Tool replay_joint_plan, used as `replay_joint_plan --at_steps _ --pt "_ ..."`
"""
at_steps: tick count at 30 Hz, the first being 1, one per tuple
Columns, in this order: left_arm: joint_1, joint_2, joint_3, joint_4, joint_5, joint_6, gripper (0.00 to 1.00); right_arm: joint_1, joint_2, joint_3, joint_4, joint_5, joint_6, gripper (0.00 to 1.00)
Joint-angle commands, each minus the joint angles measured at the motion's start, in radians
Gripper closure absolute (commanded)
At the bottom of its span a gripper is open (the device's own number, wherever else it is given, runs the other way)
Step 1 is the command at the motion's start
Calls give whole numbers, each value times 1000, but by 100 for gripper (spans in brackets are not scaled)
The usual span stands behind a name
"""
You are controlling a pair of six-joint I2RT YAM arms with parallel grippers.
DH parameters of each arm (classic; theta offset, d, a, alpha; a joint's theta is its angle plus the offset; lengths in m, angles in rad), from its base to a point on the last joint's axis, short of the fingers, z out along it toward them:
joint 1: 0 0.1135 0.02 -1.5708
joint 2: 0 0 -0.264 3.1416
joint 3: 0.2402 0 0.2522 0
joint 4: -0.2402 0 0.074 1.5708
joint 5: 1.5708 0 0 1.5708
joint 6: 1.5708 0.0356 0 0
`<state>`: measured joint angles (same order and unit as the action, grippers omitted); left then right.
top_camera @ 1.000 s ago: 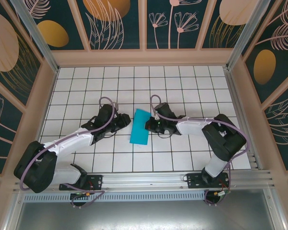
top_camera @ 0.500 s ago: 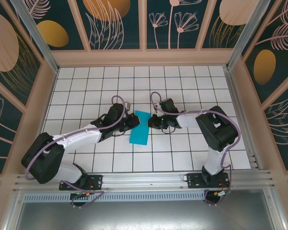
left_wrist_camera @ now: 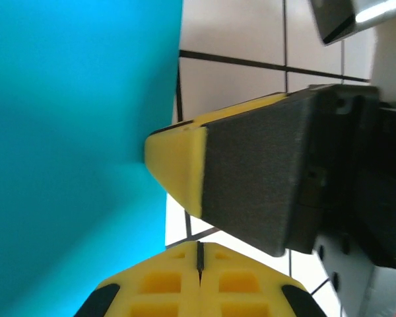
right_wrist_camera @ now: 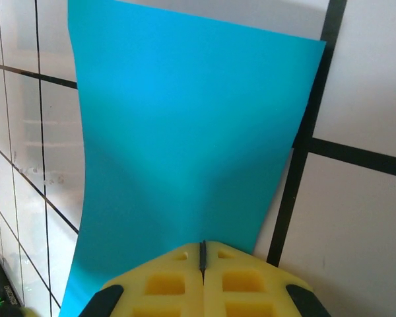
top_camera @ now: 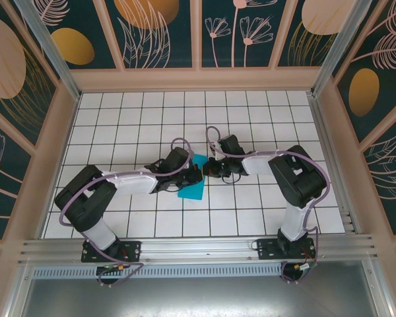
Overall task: Fold a paper plane with a square sheet of paper (pick it up from the middle)
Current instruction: First fold in half a square sheet of paper at the center of the table.
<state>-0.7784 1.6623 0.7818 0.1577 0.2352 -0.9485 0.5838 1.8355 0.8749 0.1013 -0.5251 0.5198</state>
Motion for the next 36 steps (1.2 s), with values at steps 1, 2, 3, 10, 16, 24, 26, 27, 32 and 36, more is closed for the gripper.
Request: replay_joint_plan --at_steps 1,2,3,10,16,24,26,27,32,36 --pt "-4 40 23 14 -14 -3 100 4 -3 13 -36 1 -30 100" --pt "-5 45 19 15 -16 -2 100 5 -6 11 -37 1 -29 100" --pt "-5 45 17 14 -19 -2 100 7 -7 12 -39 0 -30 100" --pt "-6 91 5 12 -36 3 100 14 -14 7 -31 -8 -23 100" --pt "-8 99 1 10 -45 2 100 18 -10 7 -36 -5 -22 100" --pt "-8 118 -7 -17 -60 -7 100 16 23 22 -58 46 -18 100" --pt "-7 120 -14 -37 -68 -12 100 10 34 37 -69 61 -15 100" --pt "-8 122 -19 -46 -71 -13 100 5 42 48 -75 70 -15 100" --pt "-8 124 -55 -73 -78 -20 100 -31 95 104 -100 123 5 100" --pt "-7 134 -77 -75 -81 -17 100 -110 142 154 -103 136 -1 100"
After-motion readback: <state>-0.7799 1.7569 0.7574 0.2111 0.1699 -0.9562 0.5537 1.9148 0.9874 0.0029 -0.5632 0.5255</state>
